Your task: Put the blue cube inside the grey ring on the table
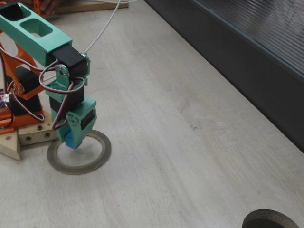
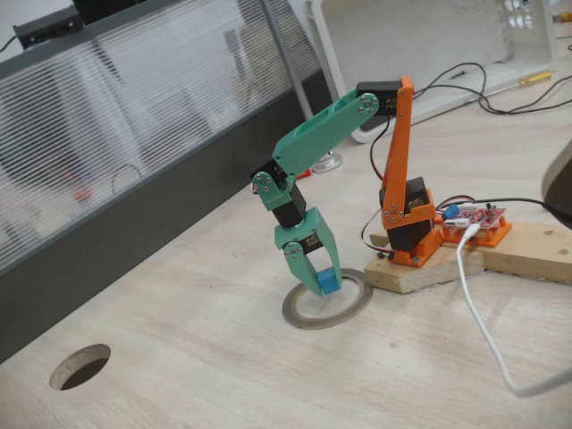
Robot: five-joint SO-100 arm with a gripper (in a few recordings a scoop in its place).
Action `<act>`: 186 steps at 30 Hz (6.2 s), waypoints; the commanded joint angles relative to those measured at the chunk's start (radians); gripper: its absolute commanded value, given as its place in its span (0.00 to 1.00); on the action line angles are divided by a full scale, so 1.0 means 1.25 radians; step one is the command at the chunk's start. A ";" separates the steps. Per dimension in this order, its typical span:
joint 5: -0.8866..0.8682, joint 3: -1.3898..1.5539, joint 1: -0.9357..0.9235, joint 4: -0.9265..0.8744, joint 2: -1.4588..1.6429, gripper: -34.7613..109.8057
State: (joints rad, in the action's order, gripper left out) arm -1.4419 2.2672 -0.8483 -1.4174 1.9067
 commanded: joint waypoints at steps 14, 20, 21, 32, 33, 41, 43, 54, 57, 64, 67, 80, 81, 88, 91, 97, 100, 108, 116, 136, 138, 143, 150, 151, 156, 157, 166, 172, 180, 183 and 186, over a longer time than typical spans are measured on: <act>-0.006 0.001 -0.016 -0.020 0.027 0.50; -0.006 0.001 -0.016 -0.021 0.027 0.57; -0.006 0.002 -0.016 -0.021 0.027 0.57; -0.006 0.012 -0.011 -0.020 0.037 0.57; -0.006 0.012 -0.012 -0.020 0.037 0.57; -0.006 0.001 -0.016 -0.063 0.040 0.57; -0.006 -0.001 -0.016 -0.123 0.040 0.57; -0.006 -0.002 -0.016 -0.287 0.130 0.57; -0.006 -0.031 -0.016 -0.287 0.130 0.57; -0.009 -0.161 -0.016 -0.290 0.121 0.56; -0.007 -0.161 -0.016 -0.304 0.120 0.56; -0.010 -0.162 -0.016 -0.387 0.119 0.57; -0.010 -0.162 -0.016 -0.387 0.119 0.57; -0.006 -0.153 -0.016 -0.387 0.119 0.57; -0.009 -0.160 -0.016 -0.387 0.119 0.56; -0.010 -0.160 -0.016 -0.387 0.125 0.54; -0.007 -0.162 -0.016 -0.387 0.128 0.44; -0.006 -0.162 -0.016 -0.387 0.129 0.23; -0.006 -0.162 -0.016 -0.387 0.129 0.25; -0.006 -0.150 -0.016 -0.385 0.119 0.25; -0.006 -0.150 -0.016 -0.385 0.118 0.25; -0.006 -0.150 -0.016 -0.385 0.117 0.25; -0.006 -0.150 -0.015 -0.385 0.117 0.25; -0.006 -0.150 -0.016 -0.385 0.117 0.25; -0.006 -0.150 -0.016 -0.385 0.117 0.25; -0.006 -0.150 -0.016 -0.385 0.117 0.25; -0.006 -0.150 -0.016 -0.385 0.117 0.25; -0.006 -0.150 -0.016 -0.385 0.117 0.25; -0.006 -0.150 -0.016 -0.385 0.117 0.25; -0.006 -0.150 -0.016 -0.385 0.117 0.25; -0.006 -0.150 -0.016 -0.385 0.117 0.25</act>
State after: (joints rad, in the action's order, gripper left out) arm -1.4419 2.0893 -0.8498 -1.8715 2.0371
